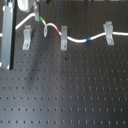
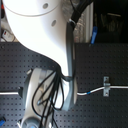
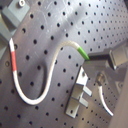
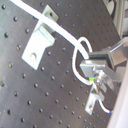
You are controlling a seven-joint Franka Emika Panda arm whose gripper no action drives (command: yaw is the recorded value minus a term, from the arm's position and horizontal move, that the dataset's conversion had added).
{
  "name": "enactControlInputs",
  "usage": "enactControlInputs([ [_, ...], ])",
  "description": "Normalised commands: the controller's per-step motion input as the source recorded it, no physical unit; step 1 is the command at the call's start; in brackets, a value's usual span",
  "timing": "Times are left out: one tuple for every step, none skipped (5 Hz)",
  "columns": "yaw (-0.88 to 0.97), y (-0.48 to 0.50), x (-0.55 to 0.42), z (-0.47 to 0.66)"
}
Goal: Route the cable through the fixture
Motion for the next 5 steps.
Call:
enactControlInputs([
  [-0.18, -0.282, -0.364, 0.19],
  [-0.09, -0.103, -0.382, 0.10],
  [-0.03, -0.023, -0.501, 0.12],
  [0.00, 0.059, -0.420, 0.18],
  [-0.01, 0.135, -0.278, 0.21],
])
